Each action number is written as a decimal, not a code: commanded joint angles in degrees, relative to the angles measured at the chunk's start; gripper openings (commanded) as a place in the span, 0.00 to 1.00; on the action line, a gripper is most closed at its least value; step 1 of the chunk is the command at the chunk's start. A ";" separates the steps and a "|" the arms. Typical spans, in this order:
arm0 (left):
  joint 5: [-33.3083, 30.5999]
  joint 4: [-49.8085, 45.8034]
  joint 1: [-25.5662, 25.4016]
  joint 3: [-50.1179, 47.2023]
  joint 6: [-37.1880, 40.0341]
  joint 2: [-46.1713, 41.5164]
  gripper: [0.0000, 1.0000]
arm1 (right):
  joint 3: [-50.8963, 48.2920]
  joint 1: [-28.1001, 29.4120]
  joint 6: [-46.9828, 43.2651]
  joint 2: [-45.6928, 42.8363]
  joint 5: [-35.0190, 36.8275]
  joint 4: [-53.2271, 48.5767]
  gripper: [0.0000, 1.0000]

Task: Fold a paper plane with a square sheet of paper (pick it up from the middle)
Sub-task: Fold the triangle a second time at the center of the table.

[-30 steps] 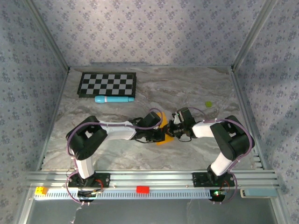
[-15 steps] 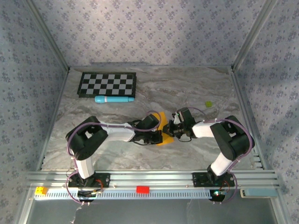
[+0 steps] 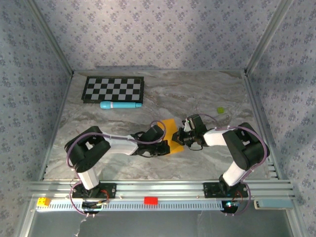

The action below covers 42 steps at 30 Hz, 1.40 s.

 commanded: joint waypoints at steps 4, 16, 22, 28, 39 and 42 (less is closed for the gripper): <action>2.77 -0.81 -1.24 -5.48 -4.20 -2.72 0.00 | -2.41 -1.33 0.42 1.61 3.97 -6.04 0.03; -0.45 -1.67 1.05 1.22 -0.41 -5.57 0.03 | -2.74 -0.95 1.61 0.86 3.98 -5.35 0.03; 0.95 0.63 1.93 2.93 -1.47 0.57 0.02 | -3.13 -0.77 2.08 1.15 3.73 -4.33 0.03; 2.23 -2.49 0.95 1.09 -3.96 3.60 0.00 | -3.24 -0.61 2.10 0.85 3.96 -4.62 0.03; -2.98 -10.85 -1.28 -2.47 -3.25 -0.47 0.00 | -2.81 -1.19 1.28 -0.22 3.63 -4.99 0.04; -3.73 -11.57 -1.31 -2.37 -2.18 -1.04 0.00 | -2.34 -1.76 -0.83 -2.45 3.30 -5.86 0.05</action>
